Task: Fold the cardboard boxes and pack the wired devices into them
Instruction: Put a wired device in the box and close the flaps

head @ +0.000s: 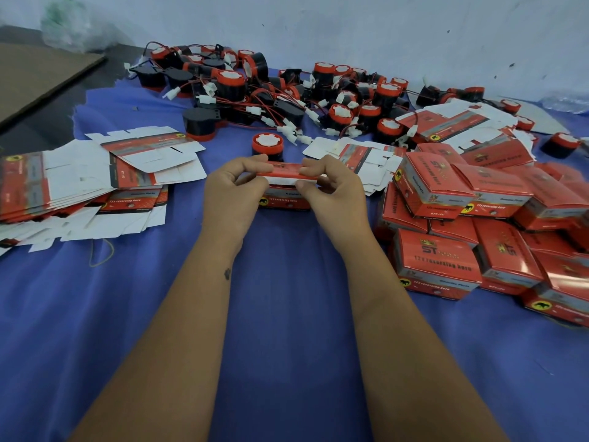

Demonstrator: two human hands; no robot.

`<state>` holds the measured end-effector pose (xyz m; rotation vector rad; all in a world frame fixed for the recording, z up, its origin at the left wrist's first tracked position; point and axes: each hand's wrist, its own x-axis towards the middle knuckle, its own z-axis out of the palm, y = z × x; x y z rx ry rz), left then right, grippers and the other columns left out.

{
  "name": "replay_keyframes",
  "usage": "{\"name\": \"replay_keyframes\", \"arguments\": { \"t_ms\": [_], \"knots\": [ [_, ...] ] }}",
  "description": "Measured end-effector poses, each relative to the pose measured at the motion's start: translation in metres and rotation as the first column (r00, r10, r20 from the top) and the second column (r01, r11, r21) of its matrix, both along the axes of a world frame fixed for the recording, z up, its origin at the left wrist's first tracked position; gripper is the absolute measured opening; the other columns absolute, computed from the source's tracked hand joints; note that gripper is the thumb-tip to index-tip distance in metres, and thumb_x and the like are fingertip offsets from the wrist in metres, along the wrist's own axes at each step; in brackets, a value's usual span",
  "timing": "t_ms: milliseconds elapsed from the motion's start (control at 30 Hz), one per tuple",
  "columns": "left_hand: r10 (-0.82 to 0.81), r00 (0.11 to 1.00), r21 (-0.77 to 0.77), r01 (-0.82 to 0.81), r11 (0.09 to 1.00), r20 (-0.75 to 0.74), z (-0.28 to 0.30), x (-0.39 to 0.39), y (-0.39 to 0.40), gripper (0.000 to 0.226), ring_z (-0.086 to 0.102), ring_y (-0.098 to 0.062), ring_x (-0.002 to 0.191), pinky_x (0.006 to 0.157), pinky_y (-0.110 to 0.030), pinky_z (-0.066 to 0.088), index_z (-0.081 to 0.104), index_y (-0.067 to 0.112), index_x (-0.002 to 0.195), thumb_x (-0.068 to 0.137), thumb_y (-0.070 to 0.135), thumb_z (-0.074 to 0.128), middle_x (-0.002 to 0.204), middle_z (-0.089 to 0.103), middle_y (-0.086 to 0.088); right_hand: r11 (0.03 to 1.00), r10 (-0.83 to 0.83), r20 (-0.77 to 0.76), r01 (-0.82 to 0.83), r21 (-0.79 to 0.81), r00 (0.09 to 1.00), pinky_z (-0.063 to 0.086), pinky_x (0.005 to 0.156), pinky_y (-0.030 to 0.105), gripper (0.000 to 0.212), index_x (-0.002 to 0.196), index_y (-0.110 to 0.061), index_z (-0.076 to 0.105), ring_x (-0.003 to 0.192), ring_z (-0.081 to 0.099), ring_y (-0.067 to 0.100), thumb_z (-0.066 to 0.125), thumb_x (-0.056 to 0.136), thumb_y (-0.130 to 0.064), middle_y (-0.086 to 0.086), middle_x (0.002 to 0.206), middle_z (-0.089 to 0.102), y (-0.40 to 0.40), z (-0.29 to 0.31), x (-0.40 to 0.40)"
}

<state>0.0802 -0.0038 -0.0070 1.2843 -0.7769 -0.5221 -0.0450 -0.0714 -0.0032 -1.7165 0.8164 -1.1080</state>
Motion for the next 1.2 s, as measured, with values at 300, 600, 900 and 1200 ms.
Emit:
{"name": "replay_keyframes", "arguments": {
  "t_ms": [300, 600, 900, 1200],
  "knots": [
    [0.019, 0.994, 0.05, -0.024, 0.998, 0.106, 0.0, -0.001, 0.002, 0.037, 0.063, 0.0, 0.102, 0.078, -0.014, 0.05, 0.067, 0.027, 0.074, 0.084, -0.007, 0.056, 0.114, 0.067, 0.009, 0.996, 0.021, 0.063, -0.026, 0.081, 0.998, 0.052, 0.092, 0.028, 0.018, 0.082, -0.008, 0.064, 0.115, 0.06, 0.02, 0.061, 0.086, 0.009, 0.008, 0.121, 0.065, -0.002, -0.001, -0.001],
    [0.073, 0.587, 0.086, -0.239, 0.967, 0.806, -0.001, -0.008, 0.006, 0.015, 0.058, -0.027, 0.107, 0.093, -0.036, 0.043, 0.075, 0.009, 0.09, 0.075, 0.01, 0.074, 0.109, 0.072, -0.002, 0.996, -0.091, -0.07, 0.092, 0.005, 0.993, 0.049, 0.088, 0.019, 0.032, 0.112, -0.007, 0.071, 0.098, 0.059, -0.001, 0.051, 0.088, 0.001, -0.006, 0.109, 0.066, -0.005, -0.008, 0.002],
    [0.064, 0.729, 0.086, -0.166, 0.982, 0.681, 0.0, -0.019, 0.005, 0.032, 0.058, -0.017, 0.107, 0.09, -0.011, 0.041, 0.078, 0.011, 0.103, 0.081, -0.007, 0.063, 0.109, 0.073, -0.003, 0.974, -0.085, -0.304, 0.014, -0.227, 0.949, 0.048, 0.076, 0.042, 0.015, 0.087, -0.012, 0.051, 0.085, 0.052, 0.017, 0.061, 0.076, -0.015, 0.0, 0.091, 0.057, 0.007, -0.006, 0.006],
    [0.112, 0.855, -0.018, -0.12, 0.993, 0.506, 0.004, -0.021, 0.006, 0.03, 0.054, 0.001, 0.104, 0.088, -0.002, 0.037, 0.069, 0.013, 0.113, 0.091, -0.002, 0.055, 0.114, 0.064, 0.008, 0.753, -0.515, -0.291, 0.263, -0.604, 0.806, 0.032, 0.059, 0.023, 0.035, 0.096, -0.02, 0.053, 0.092, 0.04, 0.017, 0.072, 0.072, -0.037, -0.003, 0.102, 0.041, 0.022, 0.037, -0.016]
  ]
}}
